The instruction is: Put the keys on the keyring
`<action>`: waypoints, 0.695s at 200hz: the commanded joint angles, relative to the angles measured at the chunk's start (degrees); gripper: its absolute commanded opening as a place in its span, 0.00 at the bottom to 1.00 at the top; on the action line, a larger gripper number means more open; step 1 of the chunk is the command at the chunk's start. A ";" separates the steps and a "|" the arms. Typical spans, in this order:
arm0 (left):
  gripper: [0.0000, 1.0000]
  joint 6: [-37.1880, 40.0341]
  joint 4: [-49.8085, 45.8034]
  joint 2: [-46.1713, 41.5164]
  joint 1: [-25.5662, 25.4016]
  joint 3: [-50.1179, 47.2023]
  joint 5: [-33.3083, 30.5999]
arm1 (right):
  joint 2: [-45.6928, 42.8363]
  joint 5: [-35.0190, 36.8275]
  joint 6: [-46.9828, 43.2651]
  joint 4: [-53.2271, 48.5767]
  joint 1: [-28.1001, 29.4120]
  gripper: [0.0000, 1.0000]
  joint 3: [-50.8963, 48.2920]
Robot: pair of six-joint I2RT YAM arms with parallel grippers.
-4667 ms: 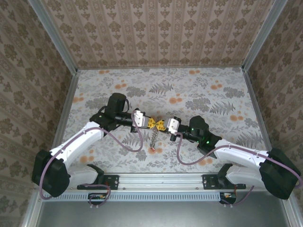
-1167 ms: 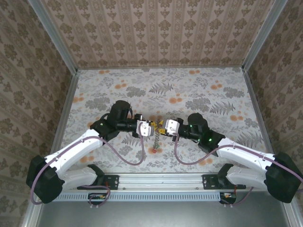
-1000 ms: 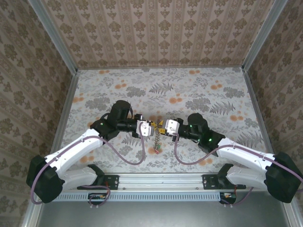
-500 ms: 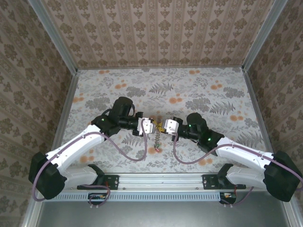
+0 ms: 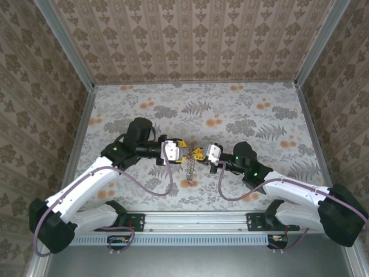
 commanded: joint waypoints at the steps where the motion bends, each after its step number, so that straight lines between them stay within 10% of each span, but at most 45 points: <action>1: 0.41 -4.42 3.34 -2.39 1.57 -2.03 2.84 | -1.28 -6.23 4.81 12.24 -0.56 0.00 -0.90; 139: 0.26 -9.98 14.92 -1.18 1.73 -5.50 13.01 | 1.20 -9.03 5.29 12.96 -0.66 0.00 1.47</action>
